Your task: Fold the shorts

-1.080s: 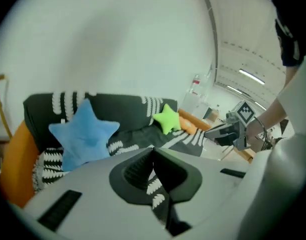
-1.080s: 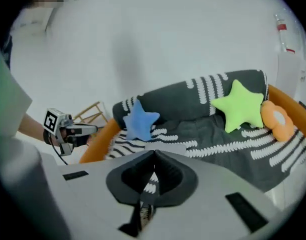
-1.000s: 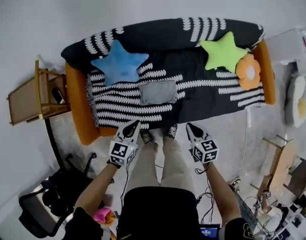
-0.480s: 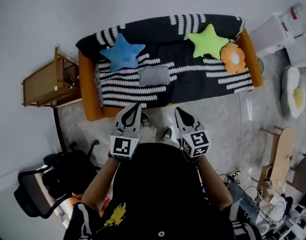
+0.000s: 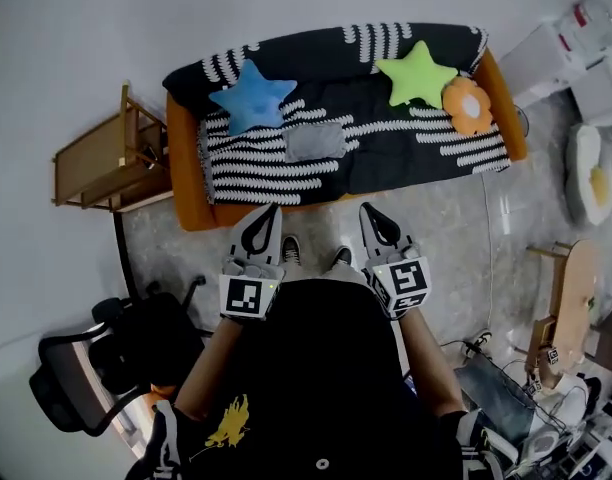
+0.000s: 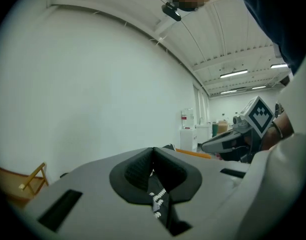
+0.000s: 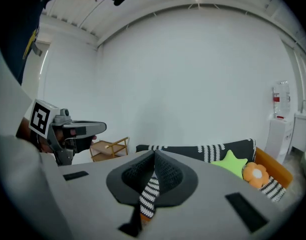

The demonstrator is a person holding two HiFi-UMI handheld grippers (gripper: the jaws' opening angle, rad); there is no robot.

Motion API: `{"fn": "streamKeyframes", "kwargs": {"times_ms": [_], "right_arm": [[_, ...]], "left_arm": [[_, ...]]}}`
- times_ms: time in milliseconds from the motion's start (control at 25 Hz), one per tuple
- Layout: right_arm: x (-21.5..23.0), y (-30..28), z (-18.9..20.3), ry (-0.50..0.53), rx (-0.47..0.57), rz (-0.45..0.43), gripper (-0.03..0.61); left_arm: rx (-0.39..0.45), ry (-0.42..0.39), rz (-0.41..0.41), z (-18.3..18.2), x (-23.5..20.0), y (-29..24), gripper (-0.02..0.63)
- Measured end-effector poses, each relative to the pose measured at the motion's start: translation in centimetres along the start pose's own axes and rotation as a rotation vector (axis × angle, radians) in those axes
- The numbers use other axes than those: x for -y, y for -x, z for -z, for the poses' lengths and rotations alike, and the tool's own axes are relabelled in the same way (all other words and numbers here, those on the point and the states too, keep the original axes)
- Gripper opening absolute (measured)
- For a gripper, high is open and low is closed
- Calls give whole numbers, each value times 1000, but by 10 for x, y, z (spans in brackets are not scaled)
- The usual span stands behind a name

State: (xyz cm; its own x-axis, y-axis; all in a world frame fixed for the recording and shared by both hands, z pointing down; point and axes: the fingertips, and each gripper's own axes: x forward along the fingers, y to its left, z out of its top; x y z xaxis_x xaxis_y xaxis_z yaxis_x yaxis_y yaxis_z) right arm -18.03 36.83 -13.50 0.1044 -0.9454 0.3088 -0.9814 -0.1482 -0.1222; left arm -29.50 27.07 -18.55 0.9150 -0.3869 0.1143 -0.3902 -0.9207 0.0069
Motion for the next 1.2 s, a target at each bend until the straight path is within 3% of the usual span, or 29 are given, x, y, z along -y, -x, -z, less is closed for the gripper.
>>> {"fn": "streamKeyframes", "kwargs": {"times_ms": [120,280,400,560,720,880,1080,1200], "right_arm": [[-19,2,-12,-12,37,47,15],[-42,-5,-20,-20,85,98,15],[-60,-9,-20,-23,106,119,15],[-76,-13,-27,-4,129,133,14],[-83,-8,-33,8,132,150,15],[-80,-5,-50,10,148,159,14],[-81,-4,-60,14,142,161,14],[-83,-6,-69,26,143,153,14]], "left_arm": [[-60,-21,60,11,-17,16,14],[-30,-6,117,6,-43,25,14],[-24,-43,118,3,-58,33,14],[61,-17,112,-19,-69,35,14],[84,-21,121,-34,-76,46,14],[69,-75,129,-40,-85,48,14],[143,-11,135,-57,-82,48,14],[162,-16,121,-60,-85,53,14]]}}
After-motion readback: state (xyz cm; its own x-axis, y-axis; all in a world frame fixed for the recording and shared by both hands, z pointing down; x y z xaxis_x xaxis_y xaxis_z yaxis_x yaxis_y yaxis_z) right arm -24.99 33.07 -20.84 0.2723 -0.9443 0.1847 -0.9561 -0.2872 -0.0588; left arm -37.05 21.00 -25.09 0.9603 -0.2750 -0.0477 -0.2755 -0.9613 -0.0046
